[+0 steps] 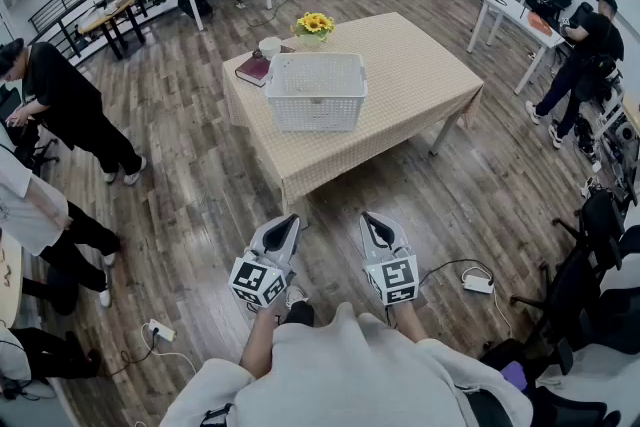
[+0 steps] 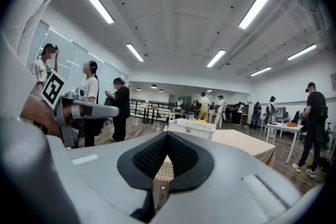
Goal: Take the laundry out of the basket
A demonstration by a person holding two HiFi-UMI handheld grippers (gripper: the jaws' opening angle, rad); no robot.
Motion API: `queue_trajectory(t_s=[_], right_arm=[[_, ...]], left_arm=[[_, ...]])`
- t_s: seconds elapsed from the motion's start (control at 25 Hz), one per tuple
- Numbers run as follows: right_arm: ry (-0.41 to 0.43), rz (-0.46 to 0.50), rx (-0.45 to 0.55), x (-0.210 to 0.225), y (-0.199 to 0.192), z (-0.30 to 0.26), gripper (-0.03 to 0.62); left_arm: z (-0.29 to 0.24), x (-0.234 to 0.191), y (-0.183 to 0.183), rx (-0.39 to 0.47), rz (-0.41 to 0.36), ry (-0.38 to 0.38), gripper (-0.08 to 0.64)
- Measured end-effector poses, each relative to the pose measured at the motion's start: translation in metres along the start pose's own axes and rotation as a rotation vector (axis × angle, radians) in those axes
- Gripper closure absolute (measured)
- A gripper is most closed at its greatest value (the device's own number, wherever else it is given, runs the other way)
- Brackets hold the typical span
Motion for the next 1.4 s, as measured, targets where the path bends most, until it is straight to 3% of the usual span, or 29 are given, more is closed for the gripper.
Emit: queue_trajectory(t_s=[0.72,1.0,1.4], right_arm=[[-0.027,0.019,-0.029,-0.013,0.009,-0.041,0.594],[-0.028,0.009,0.021,-0.02,0.035,-0.079,0.594],[-0.092,0.021,0.018,-0.04,0.063,-0.126,0.594]], left_arm=[[-0.01,-0.047,0.0,0.003,0.017,-0.027,0.549],[-0.019,-0.088,0.013,0.024,0.01,-0.042,0.551],[-0.025,-0.15,0.03,0.037,0.012,-0.078,0.55]])
Point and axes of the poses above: the fingertips, and each gripper's own axes: z backward along the fingers, x to its right, y out of its top, the point moved 5 cm from there along z, backward along the fingers, and after that the axes turned 8 degrees about -x, right-handed, at the moved point
